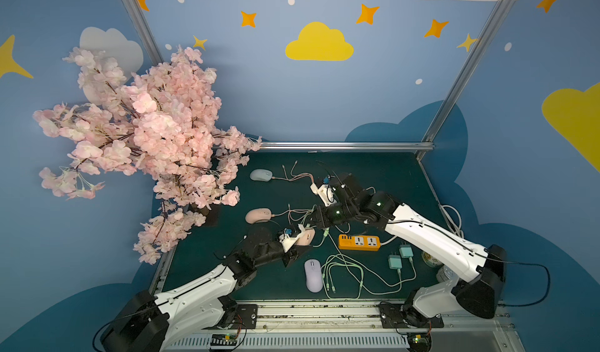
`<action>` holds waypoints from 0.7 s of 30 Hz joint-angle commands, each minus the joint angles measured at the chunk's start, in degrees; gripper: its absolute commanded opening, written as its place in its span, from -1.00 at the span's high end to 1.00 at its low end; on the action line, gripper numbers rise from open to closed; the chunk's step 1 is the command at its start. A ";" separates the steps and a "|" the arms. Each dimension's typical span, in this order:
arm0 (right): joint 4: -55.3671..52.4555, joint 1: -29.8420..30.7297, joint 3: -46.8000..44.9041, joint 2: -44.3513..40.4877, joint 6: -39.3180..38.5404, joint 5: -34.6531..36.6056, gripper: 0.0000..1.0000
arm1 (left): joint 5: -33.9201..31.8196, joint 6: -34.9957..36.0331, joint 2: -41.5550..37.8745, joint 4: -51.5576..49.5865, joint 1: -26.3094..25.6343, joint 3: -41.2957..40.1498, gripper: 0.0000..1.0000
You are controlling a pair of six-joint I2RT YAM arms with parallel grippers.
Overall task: Unplug the wireless mouse
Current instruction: Remove the power cord from the mouse.
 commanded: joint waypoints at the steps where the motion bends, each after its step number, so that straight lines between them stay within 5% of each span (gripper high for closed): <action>1: -1.40 0.97 3.57 0.45 -3.60 -3.76 1.00 | 0.79 0.20 -0.01 -0.49 -0.31 2.13 0.58; 4: -3.36 -5.09 -0.95 -3.97 -3.63 4.03 1.00 | 1.67 0.21 -1.07 -0.76 -0.47 2.16 0.58; 7: 0.91 -11.71 -7.27 -8.61 -0.85 0.87 1.00 | 1.66 0.24 -2.00 -1.23 -0.55 2.18 0.58; 13: -0.54 0.97 2.33 -4.48 -2.55 -1.54 1.00 | 1.54 0.46 -1.14 -1.24 -0.68 2.62 0.58; 21: -0.42 -7.02 -5.47 -6.25 -5.34 -1.32 1.00 | -2.91 -3.50 -3.93 -0.41 -0.37 1.07 0.59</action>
